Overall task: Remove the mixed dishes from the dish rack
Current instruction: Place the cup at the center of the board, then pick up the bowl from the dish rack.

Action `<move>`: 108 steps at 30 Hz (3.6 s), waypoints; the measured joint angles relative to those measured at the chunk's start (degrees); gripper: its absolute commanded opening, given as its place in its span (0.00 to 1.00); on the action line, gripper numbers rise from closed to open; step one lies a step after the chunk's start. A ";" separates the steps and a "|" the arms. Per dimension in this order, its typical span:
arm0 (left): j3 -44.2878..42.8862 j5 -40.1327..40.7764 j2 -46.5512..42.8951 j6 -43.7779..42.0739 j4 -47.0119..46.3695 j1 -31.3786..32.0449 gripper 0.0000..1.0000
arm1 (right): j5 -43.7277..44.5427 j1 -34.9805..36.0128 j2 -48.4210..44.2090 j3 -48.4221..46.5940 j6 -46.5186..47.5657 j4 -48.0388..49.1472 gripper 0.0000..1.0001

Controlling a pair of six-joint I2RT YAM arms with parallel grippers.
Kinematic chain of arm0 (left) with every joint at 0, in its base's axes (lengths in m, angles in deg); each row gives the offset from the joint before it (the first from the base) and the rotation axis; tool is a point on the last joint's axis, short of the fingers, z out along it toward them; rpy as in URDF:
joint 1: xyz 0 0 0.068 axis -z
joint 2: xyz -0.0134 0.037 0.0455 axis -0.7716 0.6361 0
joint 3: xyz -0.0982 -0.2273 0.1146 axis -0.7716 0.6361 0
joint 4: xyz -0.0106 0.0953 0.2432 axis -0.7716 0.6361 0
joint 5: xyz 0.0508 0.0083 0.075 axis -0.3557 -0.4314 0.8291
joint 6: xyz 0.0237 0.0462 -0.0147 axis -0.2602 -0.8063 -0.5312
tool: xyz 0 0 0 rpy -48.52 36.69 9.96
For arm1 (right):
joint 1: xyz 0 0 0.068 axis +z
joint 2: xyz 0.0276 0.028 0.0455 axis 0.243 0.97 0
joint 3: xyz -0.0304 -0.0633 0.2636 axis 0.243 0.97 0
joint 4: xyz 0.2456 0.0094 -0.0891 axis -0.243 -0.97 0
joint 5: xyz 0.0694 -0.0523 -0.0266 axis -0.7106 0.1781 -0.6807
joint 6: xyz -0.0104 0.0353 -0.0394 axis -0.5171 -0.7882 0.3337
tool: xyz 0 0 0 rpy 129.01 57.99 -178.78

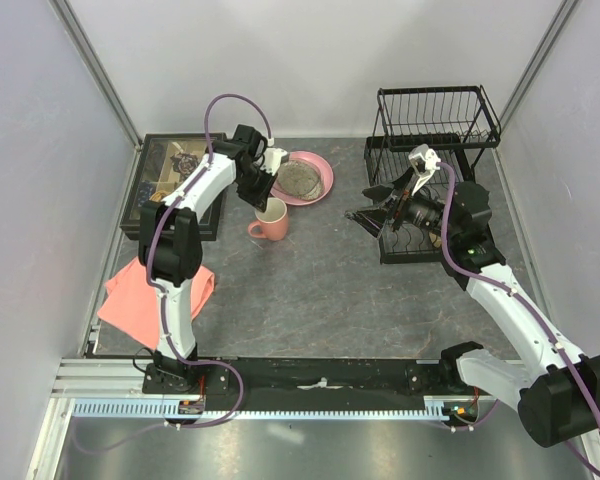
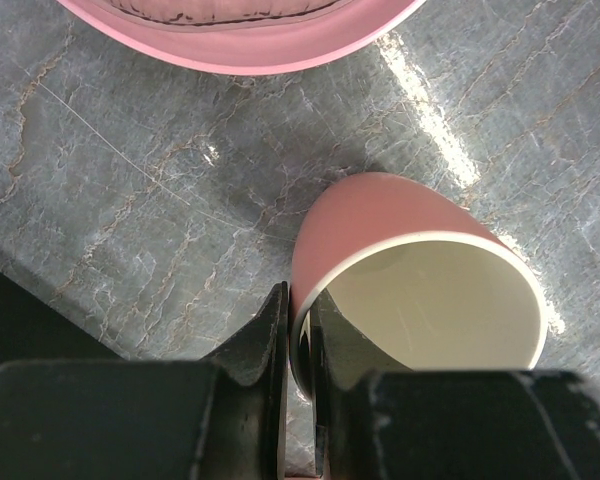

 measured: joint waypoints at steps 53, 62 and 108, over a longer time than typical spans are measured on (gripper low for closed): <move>11.17 -13.81 -25.88 4.02 -6.67 0.90 0.66 | 59.56 -1.14 8.20 -10.47 28.94 -33.22 0.89; 16.85 -14.05 -27.36 3.98 -8.11 0.90 0.66 | 72.32 0.09 15.91 -8.24 33.24 -31.65 0.84; 25.27 -15.30 -29.73 3.87 -12.59 0.90 0.66 | 101.20 3.54 36.02 -3.63 64.70 -2.32 0.22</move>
